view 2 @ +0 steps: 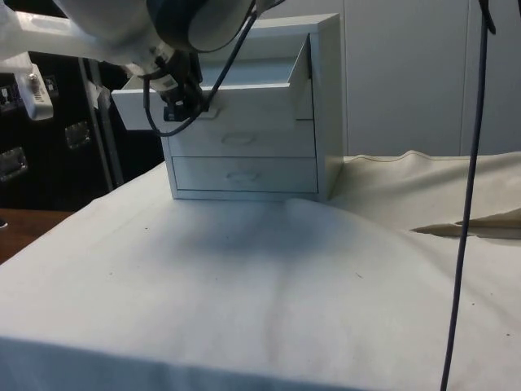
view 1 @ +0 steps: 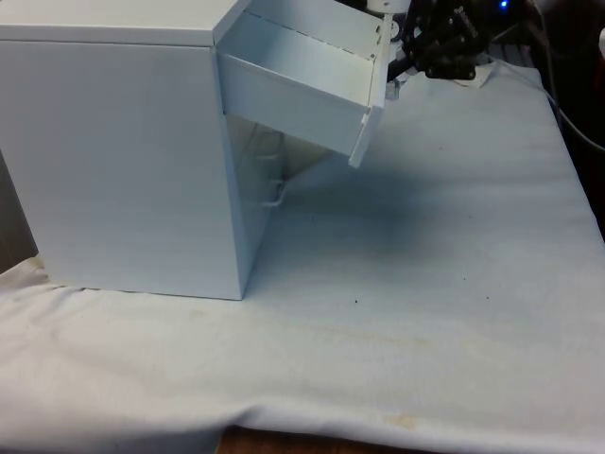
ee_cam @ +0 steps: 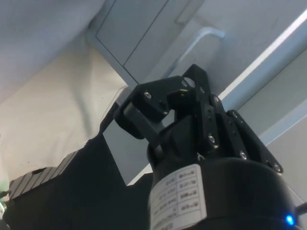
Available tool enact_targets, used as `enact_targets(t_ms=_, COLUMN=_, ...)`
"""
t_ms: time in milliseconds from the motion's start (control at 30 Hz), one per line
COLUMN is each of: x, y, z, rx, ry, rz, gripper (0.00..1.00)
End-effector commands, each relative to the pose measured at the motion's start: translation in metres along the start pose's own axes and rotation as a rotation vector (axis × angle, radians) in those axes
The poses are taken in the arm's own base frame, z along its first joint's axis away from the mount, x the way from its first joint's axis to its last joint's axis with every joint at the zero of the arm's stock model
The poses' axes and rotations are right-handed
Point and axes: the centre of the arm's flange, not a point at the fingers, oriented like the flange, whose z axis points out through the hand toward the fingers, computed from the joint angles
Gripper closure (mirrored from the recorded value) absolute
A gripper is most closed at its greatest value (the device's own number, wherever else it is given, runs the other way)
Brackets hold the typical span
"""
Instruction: Open the drawer, then close it.
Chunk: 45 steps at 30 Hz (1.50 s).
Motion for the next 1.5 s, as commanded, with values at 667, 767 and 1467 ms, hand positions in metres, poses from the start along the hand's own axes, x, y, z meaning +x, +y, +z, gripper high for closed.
enact_targets(t_ms=667, x=0.008, y=0.044, z=0.012, rx=-0.044, ry=0.002, rz=0.002, gripper=1.00)
enact_targets(t_ms=767, x=0.009, y=0.051, z=0.016, rx=-0.048, ry=-0.003, rz=0.004, gripper=1.00)
enact_targets(t_ms=1467, x=0.015, y=0.088, z=0.036, rx=-0.065, ry=-0.032, rz=0.025, gripper=1.00)
